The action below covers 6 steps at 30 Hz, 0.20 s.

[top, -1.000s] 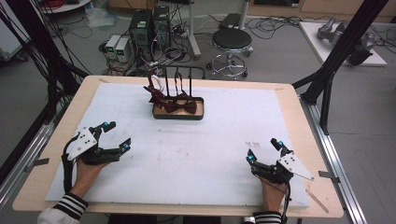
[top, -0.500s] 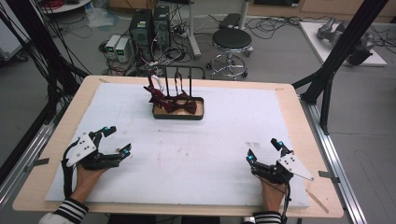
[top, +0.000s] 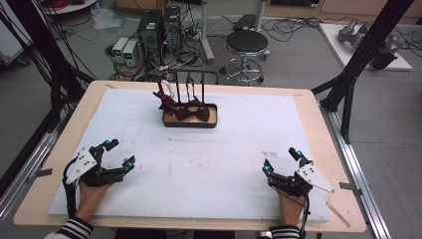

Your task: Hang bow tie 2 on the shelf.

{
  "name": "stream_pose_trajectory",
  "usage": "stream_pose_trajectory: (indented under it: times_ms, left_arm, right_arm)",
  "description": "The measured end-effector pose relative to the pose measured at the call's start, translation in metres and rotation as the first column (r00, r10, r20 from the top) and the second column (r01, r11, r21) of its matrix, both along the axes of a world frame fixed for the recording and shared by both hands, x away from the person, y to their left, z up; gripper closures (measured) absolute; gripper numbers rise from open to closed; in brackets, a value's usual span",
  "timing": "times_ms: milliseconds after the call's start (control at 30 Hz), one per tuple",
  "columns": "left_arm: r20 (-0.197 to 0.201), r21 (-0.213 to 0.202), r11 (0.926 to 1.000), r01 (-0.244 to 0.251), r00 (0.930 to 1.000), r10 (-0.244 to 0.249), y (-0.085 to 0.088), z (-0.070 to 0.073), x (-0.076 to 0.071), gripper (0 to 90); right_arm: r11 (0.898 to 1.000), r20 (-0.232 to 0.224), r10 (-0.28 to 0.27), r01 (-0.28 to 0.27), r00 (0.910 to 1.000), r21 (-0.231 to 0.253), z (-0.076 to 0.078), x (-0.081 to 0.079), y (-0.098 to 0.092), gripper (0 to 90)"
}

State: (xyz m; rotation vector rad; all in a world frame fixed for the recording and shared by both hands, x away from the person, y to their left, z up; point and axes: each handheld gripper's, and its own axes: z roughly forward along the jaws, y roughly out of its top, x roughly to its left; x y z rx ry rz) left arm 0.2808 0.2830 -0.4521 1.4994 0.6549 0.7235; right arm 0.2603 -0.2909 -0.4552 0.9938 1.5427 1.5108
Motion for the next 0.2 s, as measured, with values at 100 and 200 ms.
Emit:
stream_pose_trajectory:
  times_ms: [100,200]
  left_arm:
    - [-0.005,0.001,1.0000,-0.001,1.0000,0.001,-0.0002,-0.0005,-0.0002,15.2]
    - [-0.003,0.002,1.0000,-0.002,1.0000,0.002,-0.0001,-0.0006,-0.0006,15.2]
  right_arm:
    - [1.000,-0.001,0.001,-0.001,1.0000,0.002,0.0000,-0.0001,0.0000,3.6]
    - [1.000,0.002,0.000,0.000,1.0000,0.001,0.0001,0.0001,-0.0003,3.6]
